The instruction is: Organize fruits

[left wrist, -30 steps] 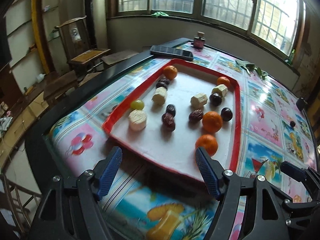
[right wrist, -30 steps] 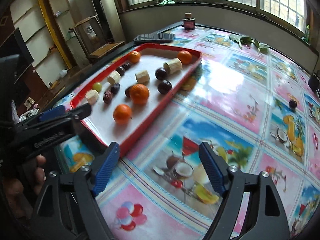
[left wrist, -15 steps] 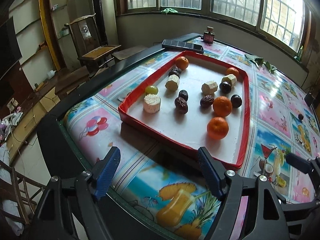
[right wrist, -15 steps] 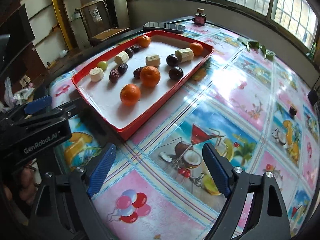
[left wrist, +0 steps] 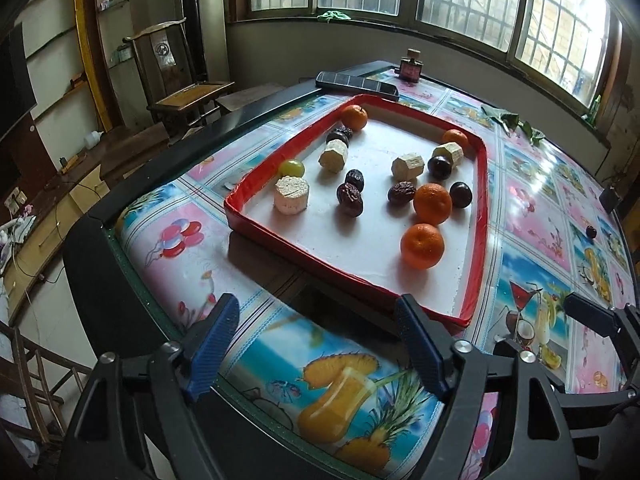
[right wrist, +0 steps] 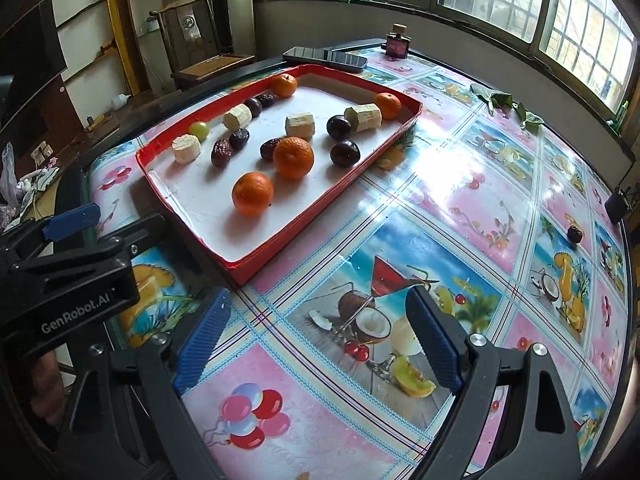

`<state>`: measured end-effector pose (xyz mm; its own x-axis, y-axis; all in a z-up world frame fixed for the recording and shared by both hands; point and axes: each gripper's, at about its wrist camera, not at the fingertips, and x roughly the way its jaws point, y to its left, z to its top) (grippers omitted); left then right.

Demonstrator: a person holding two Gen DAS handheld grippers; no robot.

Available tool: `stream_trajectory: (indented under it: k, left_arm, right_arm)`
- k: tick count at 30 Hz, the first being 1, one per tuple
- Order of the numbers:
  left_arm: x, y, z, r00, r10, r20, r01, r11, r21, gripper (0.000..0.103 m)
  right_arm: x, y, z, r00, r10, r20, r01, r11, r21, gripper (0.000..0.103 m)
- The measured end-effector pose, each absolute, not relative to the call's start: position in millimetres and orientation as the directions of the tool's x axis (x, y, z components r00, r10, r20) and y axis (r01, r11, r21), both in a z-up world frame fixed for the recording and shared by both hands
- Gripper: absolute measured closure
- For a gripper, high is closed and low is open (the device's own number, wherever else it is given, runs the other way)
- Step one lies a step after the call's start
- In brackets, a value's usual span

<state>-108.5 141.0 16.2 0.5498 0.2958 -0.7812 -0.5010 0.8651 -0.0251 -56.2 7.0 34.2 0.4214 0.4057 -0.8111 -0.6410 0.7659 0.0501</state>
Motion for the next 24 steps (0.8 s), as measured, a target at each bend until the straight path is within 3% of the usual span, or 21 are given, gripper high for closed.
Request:
stream_trajectory:
  k: [9, 16, 20, 24]
  left_arm:
    - [-105.8, 141.2, 12.2, 0.544, 0.235, -0.805, -0.468, 0.882, -0.059, 0.017]
    - [-106.4, 138.6, 19.2, 0.523, 0.315, -0.792, -0.498, 0.867, 0.016, 0.017]
    - [-110.9, 143.7, 17.5, 0.537, 0.254, -0.805, -0.489, 0.871, -0.051, 0.017]
    - [-110.7, 142.7, 11.6, 0.499, 0.286, -0.818, -0.500, 0.866, -0.002, 0.017]
  right_arm:
    - [-55.7, 6.7, 35.2, 0.420, 0.405, -0.812, -0.639, 0.768, 0.052, 0.014]
    - [-54.9, 6.8, 35.1, 0.420, 0.404, -0.813, -0.631, 0.774, 0.058, 0.014]
    - [-53.5, 6.4, 34.1, 0.417, 0.401, -0.816, -0.629, 0.775, 0.059, 0.014]
    - [-53.4, 6.2, 33.9, 0.417, 0.401, -0.816, -0.630, 0.775, 0.059, 0.014]
